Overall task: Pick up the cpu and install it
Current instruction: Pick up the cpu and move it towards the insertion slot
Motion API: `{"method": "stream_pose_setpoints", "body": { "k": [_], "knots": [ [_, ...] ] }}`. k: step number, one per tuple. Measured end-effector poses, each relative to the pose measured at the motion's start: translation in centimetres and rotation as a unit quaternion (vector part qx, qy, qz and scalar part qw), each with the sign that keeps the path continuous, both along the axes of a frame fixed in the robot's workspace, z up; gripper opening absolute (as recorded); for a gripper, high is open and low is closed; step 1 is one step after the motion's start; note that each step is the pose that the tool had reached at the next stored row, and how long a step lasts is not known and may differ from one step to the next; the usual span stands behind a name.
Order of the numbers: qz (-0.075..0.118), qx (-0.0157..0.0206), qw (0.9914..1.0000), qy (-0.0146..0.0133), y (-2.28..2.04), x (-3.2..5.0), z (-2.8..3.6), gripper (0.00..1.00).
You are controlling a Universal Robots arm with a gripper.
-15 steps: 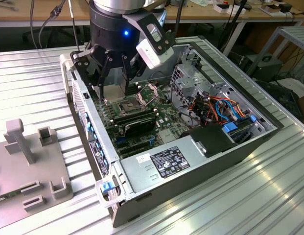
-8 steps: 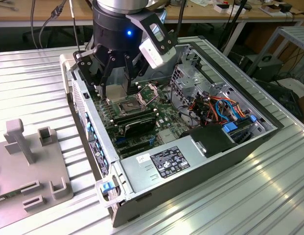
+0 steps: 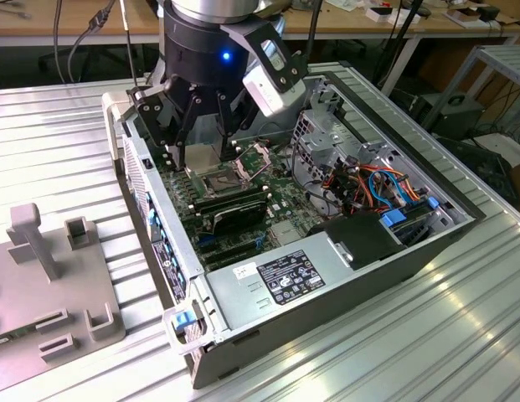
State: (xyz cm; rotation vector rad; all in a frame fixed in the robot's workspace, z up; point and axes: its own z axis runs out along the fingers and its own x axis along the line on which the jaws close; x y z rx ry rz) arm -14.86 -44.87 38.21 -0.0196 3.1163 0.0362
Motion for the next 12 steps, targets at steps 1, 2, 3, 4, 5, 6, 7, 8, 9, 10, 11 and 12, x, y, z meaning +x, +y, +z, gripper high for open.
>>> {"method": "stream_pose_setpoints", "body": {
  "k": [1, 2, 3, 4, 5, 6, 7, 8, 9, 10, 11, 12],
  "knots": [
    [0.000, 0.0000, 1.00000, 0.0000, 0.00, 0.10, 0.00, 0.55],
    [0.000, 0.0000, 1.00000, 0.0000, 0.00, 0.18, 0.00, 0.55],
    [0.000, 0.0000, 1.00000, 0.0000, 0.00, 0.28, 0.00, 0.55],
    [0.000, 0.0000, 1.00000, 0.0000, 0.00, 0.35, 0.00, 0.55],
    [0.000, 0.0000, 1.00000, 0.0000, 0.00, 0.44, 0.00, 0.55],
    [0.000, 0.0000, 1.00000, 0.0000, 0.00, 0.53, 0.00, 0.55],
    [0.000, 0.0000, 1.00000, 0.0000, 0.00, 0.61, 0.00, 0.55],
    [0.000, 0.0000, 1.00000, 0.0000, 0.00, 0.69, 0.00, 0.55],
    [0.000, 0.0000, 1.00000, 0.0000, 0.00, 0.80, 0.00, 0.55],
    [0.000, 0.0000, 1.00000, 0.0000, 0.00, 0.88, 0.00, 0.55],
    [0.000, 0.0000, 1.00000, 0.0000, 0.00, 0.97, 0.00, 0.55],
    [0.000, 0.0000, 1.00000, 0.0000, 0.00, 1.04, 0.00, 0.55]
  ]
}}
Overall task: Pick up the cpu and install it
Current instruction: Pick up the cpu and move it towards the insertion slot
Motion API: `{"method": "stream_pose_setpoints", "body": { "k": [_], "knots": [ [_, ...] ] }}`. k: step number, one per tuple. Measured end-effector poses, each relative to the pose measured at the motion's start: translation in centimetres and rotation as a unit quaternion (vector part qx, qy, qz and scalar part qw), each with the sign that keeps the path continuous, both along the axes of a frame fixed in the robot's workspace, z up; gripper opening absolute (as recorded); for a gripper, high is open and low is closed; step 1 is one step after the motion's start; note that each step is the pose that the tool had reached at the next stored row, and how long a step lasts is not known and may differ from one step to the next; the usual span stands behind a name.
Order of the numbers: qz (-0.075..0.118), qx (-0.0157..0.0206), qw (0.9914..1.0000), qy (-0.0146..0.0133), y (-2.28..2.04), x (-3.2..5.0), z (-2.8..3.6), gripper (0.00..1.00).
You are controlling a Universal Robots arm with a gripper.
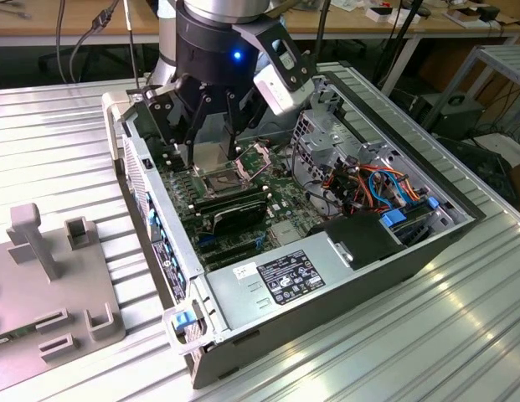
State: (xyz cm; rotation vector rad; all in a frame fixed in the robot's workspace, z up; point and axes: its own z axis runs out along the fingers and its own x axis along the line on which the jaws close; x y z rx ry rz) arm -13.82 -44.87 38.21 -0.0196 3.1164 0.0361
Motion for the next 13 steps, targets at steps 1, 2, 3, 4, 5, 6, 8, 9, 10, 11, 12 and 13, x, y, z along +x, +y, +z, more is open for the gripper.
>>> {"method": "stream_pose_setpoints", "body": {
  "k": [1, 2, 3, 4, 5, 6, 8, 9, 10, 11, 12, 13],
  "knots": [
    [0.000, 0.0000, 1.00000, 0.0000, 0.00, 0.12, 0.00, 0.55],
    [0.000, 0.0000, 1.00000, 0.0000, 0.00, 0.23, 0.00, 0.55],
    [0.000, 0.0000, 1.00000, 0.0000, 0.00, 0.31, 0.00, 0.55],
    [0.000, 0.0000, 1.00000, 0.0000, 0.00, 0.37, 0.00, 0.55],
    [0.000, 0.0000, 1.00000, 0.0000, 0.00, 0.40, 0.00, 0.55],
    [0.000, 0.0000, 1.00000, 0.0000, 0.00, 0.41, 0.00, 0.55],
    [0.000, 0.0000, 1.00000, 0.0000, 0.00, 0.42, 0.00, 0.55],
    [0.000, 0.0000, 1.00000, 0.0000, 0.00, 0.42, 0.00, 0.55],
    [0.000, 0.0000, 1.00000, 0.0000, 0.00, 0.43, 0.00, 0.55],
    [0.000, 0.0000, 1.00000, 0.0000, 0.00, 0.43, 0.00, 0.55],
    [0.000, 0.0000, 1.00000, 0.0000, 0.00, 0.43, 0.00, 0.55],
    [0.000, 0.0000, 1.00000, 0.0000, 0.00, 0.43, 0.00, 0.55]
  ]
}}
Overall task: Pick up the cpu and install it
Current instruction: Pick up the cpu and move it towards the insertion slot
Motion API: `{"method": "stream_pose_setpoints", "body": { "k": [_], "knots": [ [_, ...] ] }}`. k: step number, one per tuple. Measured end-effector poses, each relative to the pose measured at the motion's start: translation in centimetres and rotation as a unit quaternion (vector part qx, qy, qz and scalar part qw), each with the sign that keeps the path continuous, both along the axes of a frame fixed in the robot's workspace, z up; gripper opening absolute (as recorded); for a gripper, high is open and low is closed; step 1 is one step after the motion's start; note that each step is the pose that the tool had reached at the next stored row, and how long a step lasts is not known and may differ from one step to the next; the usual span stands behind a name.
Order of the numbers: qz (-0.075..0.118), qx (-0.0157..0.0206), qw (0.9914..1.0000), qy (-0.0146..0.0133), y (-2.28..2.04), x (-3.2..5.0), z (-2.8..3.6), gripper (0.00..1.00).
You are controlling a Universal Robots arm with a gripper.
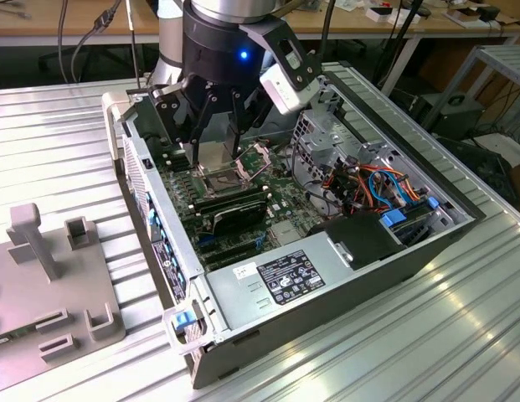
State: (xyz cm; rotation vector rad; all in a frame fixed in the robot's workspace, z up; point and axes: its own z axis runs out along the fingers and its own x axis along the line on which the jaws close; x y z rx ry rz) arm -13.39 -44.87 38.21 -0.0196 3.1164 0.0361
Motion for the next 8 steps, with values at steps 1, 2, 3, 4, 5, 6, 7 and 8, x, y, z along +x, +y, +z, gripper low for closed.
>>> {"method": "stream_pose_setpoints", "body": {
  "k": [1, 2, 3, 4, 5, 6, 7, 8],
  "knots": [
    [0.000, 0.0000, 1.00000, 0.0000, 0.00, 0.02, 0.00, 0.55],
    [0.000, 0.0000, 1.00000, 0.0000, 0.00, 0.09, -0.01, 0.55],
    [0.000, 0.0000, 1.00000, 0.0000, 0.00, 0.14, 0.00, 0.55],
    [0.000, 0.0000, 1.00000, 0.0000, 0.00, 0.26, 0.00, 0.55],
    [0.000, 0.0000, 1.00000, 0.0000, 0.00, 0.37, -0.01, 0.55],
    [0.000, 0.0000, 1.00000, 0.0000, 0.00, 0.46, -0.01, 0.55],
    [0.000, 0.0000, 1.00000, 0.0000, 0.00, 0.53, -0.01, 0.55],
    [0.000, 0.0000, 1.00000, 0.0000, 0.00, 0.62, -0.01, 0.55]
  ]
}}
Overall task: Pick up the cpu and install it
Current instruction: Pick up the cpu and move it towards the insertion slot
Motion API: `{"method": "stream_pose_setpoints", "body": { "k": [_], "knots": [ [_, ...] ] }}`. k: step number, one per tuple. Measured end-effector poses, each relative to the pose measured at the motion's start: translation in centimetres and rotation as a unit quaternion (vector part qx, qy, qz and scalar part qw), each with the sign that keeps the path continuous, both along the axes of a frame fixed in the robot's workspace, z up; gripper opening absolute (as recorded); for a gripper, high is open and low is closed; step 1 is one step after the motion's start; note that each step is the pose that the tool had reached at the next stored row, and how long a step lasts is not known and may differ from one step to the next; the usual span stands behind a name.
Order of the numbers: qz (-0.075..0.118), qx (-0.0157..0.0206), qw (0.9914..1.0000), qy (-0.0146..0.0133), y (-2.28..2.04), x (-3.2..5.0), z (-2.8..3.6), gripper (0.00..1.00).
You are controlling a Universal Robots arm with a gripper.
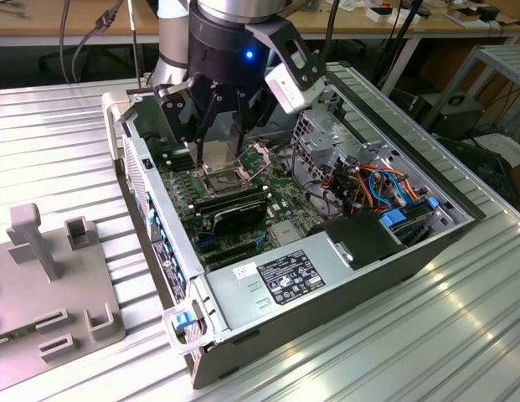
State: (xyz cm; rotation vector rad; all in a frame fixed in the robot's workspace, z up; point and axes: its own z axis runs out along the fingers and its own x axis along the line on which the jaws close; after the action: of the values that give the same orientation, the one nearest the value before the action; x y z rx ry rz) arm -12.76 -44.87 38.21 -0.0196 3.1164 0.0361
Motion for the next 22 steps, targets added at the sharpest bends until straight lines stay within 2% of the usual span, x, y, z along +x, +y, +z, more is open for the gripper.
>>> {"method": "stream_pose_setpoints", "body": {
  "k": [22],
  "knots": [
    [0.000, 0.0000, 1.00000, 0.0000, 0.00, 2.18, -0.01, 0.55]
  ]
}}
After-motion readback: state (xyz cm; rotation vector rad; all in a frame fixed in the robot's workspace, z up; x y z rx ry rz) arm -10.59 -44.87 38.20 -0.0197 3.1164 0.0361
